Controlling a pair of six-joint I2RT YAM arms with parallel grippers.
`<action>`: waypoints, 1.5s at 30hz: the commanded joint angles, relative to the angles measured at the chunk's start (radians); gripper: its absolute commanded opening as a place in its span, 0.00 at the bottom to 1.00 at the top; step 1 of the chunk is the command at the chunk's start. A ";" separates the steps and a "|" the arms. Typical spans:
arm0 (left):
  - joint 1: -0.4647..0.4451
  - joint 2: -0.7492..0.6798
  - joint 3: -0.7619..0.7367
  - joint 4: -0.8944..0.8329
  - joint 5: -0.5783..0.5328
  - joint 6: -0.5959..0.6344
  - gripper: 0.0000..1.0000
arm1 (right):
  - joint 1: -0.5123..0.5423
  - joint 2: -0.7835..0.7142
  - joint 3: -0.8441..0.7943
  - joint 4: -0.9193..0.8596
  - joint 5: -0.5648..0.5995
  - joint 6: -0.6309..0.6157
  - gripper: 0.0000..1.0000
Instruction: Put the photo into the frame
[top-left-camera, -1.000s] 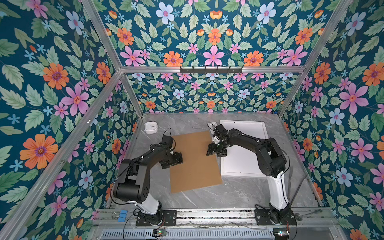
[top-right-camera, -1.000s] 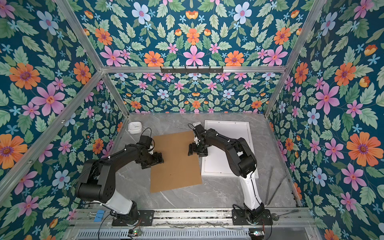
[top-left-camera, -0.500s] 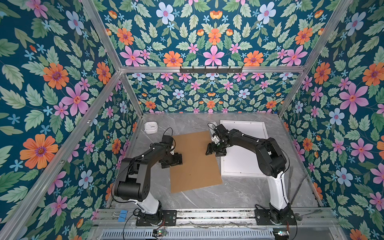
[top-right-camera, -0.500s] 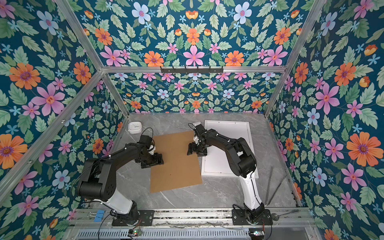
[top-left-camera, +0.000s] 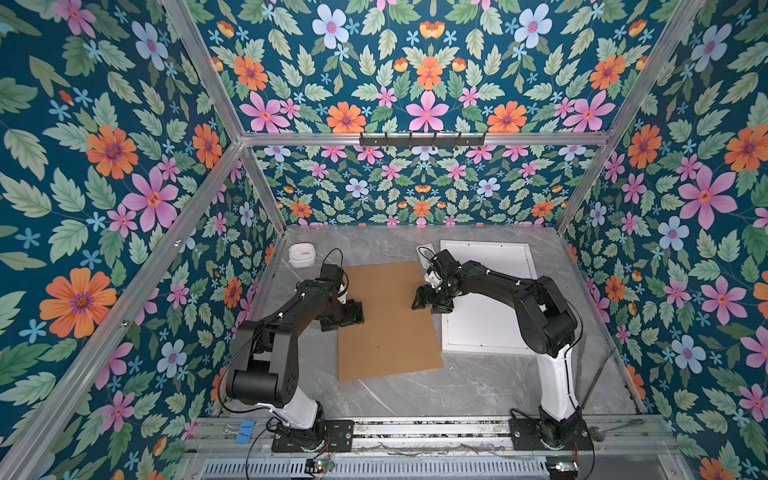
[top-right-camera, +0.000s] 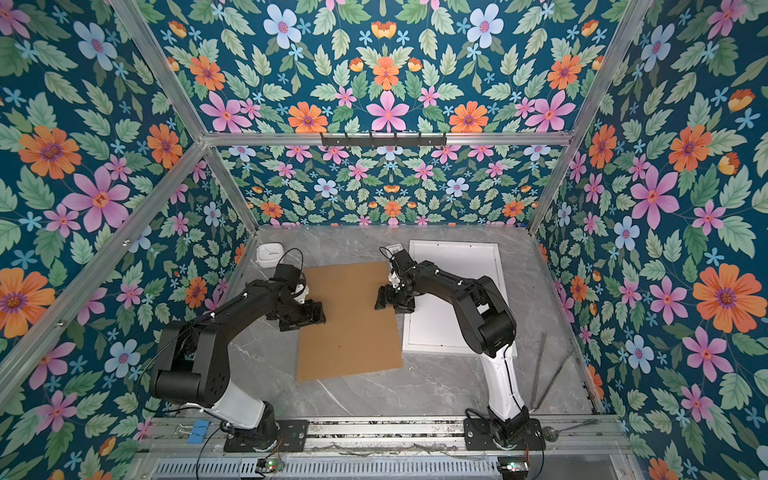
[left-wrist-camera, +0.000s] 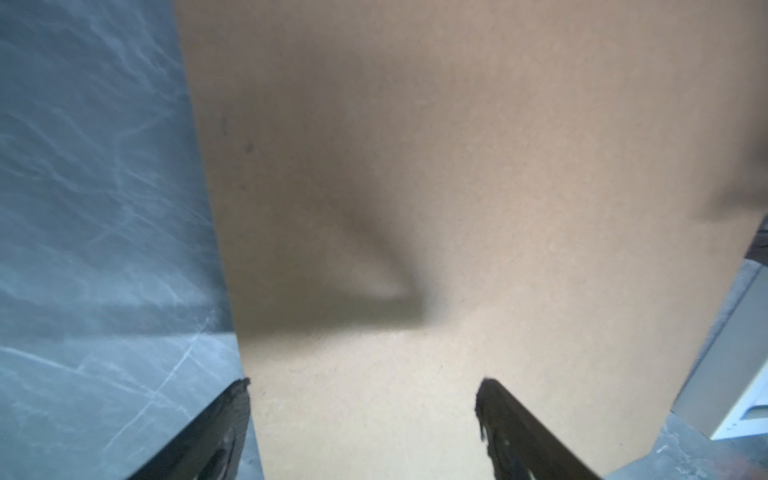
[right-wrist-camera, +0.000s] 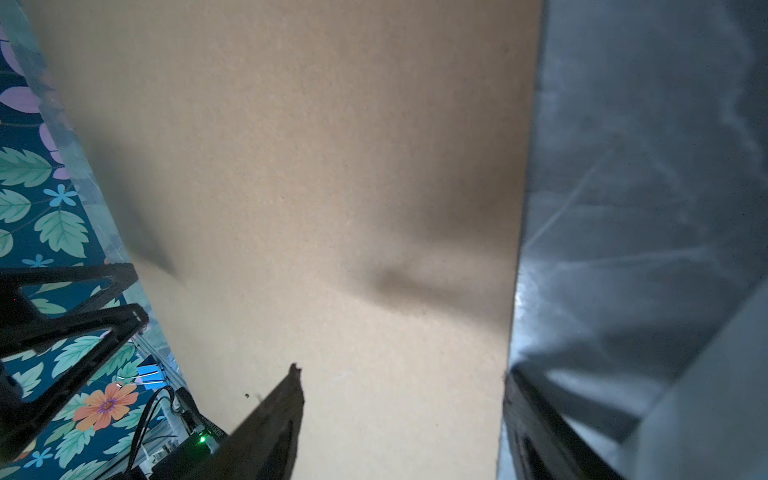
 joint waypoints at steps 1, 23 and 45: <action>-0.002 -0.020 0.013 0.014 0.132 -0.001 0.88 | 0.006 0.026 -0.021 -0.011 -0.036 0.018 0.76; 0.044 -0.139 0.047 -0.094 0.080 -0.040 0.88 | -0.059 0.009 -0.109 0.121 -0.135 0.041 0.76; 0.152 0.024 -0.061 0.063 -0.154 -0.062 0.92 | -0.043 0.005 -0.047 0.073 -0.152 0.014 0.79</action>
